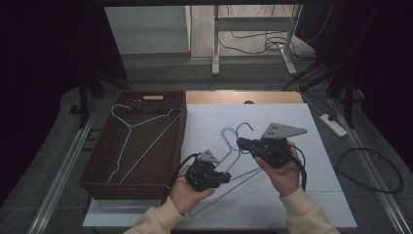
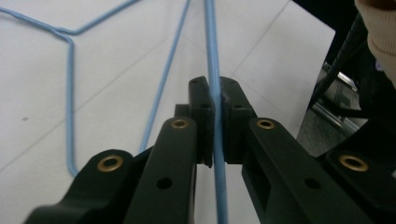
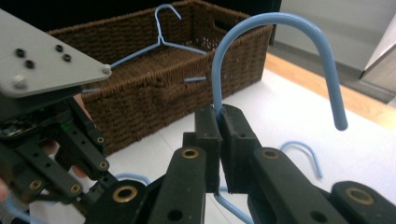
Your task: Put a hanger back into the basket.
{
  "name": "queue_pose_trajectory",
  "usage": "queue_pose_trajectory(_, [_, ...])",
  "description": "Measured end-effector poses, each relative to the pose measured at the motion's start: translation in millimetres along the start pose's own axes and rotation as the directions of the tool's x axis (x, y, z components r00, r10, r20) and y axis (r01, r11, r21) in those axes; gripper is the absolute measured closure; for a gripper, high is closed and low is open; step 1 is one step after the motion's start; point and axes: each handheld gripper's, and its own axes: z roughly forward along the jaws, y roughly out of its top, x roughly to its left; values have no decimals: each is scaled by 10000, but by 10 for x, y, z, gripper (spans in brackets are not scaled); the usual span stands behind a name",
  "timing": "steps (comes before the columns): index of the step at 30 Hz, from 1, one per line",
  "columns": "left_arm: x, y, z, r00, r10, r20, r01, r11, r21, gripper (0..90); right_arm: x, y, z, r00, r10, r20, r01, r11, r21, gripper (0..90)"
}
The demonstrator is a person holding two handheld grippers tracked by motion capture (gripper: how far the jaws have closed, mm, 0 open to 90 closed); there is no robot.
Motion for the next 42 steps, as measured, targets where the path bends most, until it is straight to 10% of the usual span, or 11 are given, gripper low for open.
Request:
queue_pose_trajectory(5, [-20, 37, -121, 10000, 85, -32, -86, 9994, -348, 854, 11, 35, -76, 9999, -78, -145, 69, 9982, -591, 825])
queue_pose_trajectory(11, [-15, 80, -305, 10000, 71, -66, -76, 9964, -839, 855, 47, 18, -189, 9998, -22, 217, 49, 9920, -1258, 523])
queue_pose_trajectory(19, [104, 106, -618, 9997, -51, -232, 19, 9907, -1362, 855, 12, -167, -320, 9975, 17, 701, 63, 9935, -1136, 346])
queue_pose_trajectory(42, [647, -105, -1653, 9889, -670, -1327, 255, 9559, -2926, 855, -200, -778, -326, 9913, 554, 1191, -594, 9978, 301, 267])
